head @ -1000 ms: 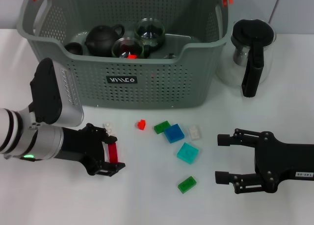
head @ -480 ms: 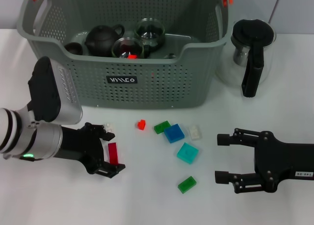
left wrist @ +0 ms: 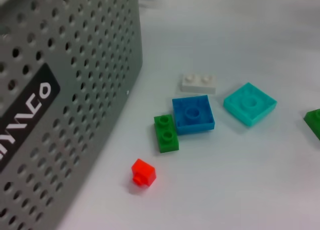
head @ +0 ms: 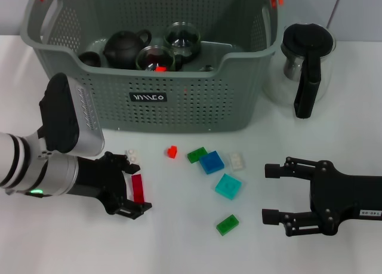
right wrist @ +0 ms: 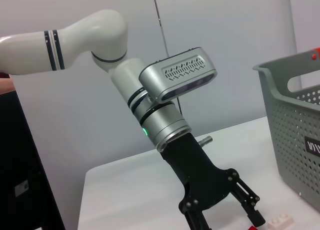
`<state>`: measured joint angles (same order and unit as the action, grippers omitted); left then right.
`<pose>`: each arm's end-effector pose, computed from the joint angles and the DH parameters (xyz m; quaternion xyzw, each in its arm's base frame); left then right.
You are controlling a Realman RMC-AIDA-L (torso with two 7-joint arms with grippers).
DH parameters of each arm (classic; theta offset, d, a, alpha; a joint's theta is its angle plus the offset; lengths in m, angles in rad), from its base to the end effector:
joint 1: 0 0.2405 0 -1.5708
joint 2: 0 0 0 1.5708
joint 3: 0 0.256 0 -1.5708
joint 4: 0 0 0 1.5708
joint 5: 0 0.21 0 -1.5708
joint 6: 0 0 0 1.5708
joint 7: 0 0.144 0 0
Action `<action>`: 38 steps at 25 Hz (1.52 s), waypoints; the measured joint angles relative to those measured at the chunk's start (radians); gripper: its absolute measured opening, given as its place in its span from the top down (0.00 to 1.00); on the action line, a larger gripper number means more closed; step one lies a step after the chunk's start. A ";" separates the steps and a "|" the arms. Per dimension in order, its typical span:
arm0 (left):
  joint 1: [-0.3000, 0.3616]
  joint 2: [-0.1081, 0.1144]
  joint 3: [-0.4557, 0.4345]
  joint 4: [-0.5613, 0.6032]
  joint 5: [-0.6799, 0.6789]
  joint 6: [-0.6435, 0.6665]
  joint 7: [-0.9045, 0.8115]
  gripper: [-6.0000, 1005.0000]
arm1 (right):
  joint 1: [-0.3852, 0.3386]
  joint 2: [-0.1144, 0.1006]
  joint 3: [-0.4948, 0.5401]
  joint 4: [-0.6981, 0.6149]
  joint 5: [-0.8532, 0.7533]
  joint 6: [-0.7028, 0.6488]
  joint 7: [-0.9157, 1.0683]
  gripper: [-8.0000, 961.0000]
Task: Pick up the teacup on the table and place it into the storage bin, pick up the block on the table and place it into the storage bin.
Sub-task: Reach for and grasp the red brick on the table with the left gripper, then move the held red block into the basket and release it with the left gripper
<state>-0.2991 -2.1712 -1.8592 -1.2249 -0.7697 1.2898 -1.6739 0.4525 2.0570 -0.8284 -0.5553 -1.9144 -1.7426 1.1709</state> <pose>-0.2585 0.3105 -0.0337 -0.9789 -0.1138 0.0744 0.1525 0.2658 0.2764 -0.0174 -0.9490 0.1406 0.2805 0.0311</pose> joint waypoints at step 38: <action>-0.012 0.002 -0.010 -0.011 0.021 -0.033 -0.044 0.33 | -0.002 -0.002 0.000 0.000 -0.001 -0.003 0.003 0.05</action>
<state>-0.3109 -2.1690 -1.8696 -1.2361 -0.7491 1.2570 -1.7178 0.4500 2.0555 -0.8283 -0.5553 -1.9150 -1.7457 1.1742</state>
